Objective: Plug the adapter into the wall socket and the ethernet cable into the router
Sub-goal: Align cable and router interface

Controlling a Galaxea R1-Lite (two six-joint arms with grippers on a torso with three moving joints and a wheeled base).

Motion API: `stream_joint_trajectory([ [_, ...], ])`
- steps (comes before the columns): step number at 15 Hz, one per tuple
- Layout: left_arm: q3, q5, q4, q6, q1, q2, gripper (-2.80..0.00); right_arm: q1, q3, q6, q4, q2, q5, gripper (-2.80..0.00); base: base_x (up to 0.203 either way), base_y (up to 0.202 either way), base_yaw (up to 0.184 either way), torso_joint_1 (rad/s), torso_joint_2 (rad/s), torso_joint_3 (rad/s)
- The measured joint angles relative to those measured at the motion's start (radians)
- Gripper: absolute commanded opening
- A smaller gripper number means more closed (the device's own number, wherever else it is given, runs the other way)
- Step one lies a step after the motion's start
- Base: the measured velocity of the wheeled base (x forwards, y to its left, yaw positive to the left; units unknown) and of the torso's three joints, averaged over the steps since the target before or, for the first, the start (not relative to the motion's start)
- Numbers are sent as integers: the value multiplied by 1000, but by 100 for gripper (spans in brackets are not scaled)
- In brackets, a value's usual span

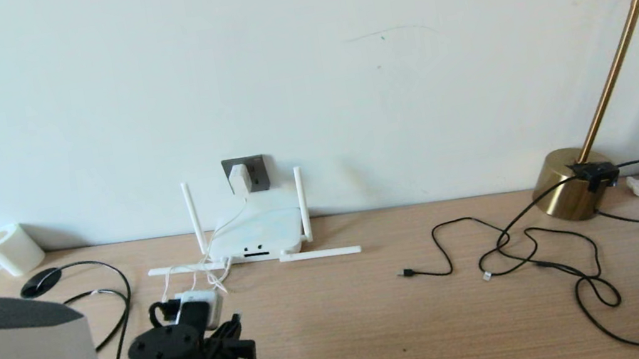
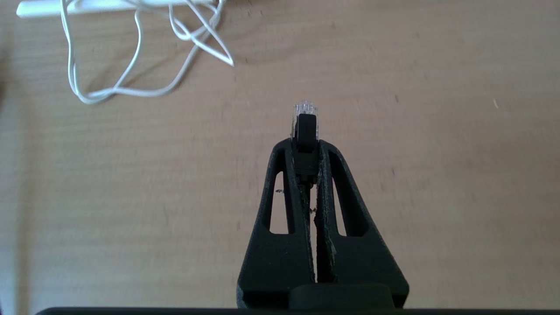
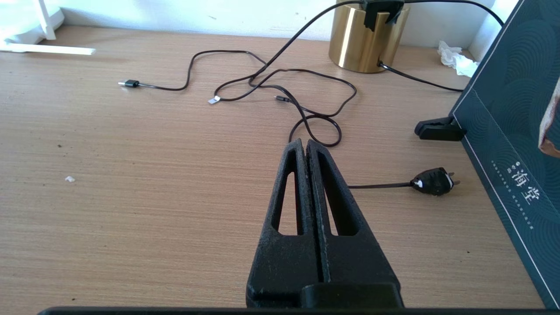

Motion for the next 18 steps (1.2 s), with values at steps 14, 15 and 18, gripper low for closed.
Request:
stream_joint_trajectory([
  [14,-160,41,0,-8,21,92,-280,0,0,-5,0,0,-1,-280,0,0,0,0,0,0],
  [15,-188,27,0,10,35,102,-280,0,1,2,-1,0,-1,-280,0,0,0,0,0,0],
  [18,-236,21,0,21,59,130,-280,0,2,4,0,0,-2,-280,0,0,0,0,0,0],
])
